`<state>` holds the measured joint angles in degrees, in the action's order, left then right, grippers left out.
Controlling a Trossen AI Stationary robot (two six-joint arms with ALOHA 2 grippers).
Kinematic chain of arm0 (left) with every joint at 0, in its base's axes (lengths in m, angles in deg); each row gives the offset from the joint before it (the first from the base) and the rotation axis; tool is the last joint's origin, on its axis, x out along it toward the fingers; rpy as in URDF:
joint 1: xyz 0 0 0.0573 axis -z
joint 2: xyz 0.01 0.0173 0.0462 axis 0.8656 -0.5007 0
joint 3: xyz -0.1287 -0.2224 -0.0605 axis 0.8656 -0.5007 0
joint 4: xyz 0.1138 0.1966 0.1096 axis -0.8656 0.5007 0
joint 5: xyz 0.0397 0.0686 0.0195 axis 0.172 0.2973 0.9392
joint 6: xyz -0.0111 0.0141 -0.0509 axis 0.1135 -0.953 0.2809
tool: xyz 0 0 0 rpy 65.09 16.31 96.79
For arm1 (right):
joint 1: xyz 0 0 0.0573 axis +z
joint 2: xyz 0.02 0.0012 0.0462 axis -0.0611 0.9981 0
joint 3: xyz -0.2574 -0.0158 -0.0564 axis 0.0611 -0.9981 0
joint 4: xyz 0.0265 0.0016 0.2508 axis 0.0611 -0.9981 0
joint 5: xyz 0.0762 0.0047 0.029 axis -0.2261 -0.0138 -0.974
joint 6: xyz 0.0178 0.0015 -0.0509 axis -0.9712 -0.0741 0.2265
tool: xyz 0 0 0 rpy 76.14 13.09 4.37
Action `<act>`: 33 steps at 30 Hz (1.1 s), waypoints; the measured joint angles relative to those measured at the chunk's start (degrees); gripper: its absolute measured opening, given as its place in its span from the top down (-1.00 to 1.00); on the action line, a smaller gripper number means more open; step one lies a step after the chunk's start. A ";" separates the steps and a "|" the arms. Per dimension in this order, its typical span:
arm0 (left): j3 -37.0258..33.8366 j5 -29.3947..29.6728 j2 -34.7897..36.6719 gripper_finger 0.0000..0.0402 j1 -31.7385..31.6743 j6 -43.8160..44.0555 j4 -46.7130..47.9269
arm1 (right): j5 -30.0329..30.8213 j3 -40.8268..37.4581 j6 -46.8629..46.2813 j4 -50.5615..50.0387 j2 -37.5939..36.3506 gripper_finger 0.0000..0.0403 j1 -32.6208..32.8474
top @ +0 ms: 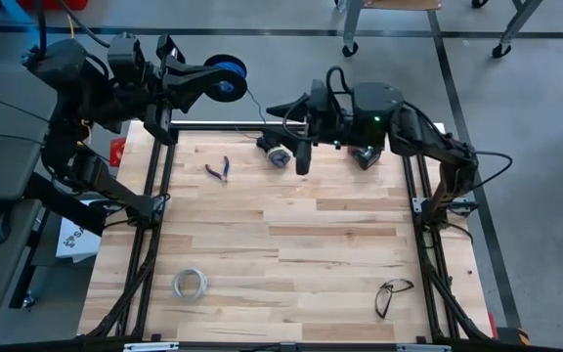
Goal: Coil cords
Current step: Coil the blue wire onto the black spool
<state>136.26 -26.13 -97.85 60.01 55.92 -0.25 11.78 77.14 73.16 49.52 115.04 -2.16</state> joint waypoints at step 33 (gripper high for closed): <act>0.00 0.32 -0.64 0.99 0.00 5.89 -4.21 | 6.50 0.04 1.16 8.46 5.63 1.00 2.59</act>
<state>136.26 -25.81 -98.49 60.01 61.81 -4.46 18.28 77.19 74.32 57.99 120.66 0.43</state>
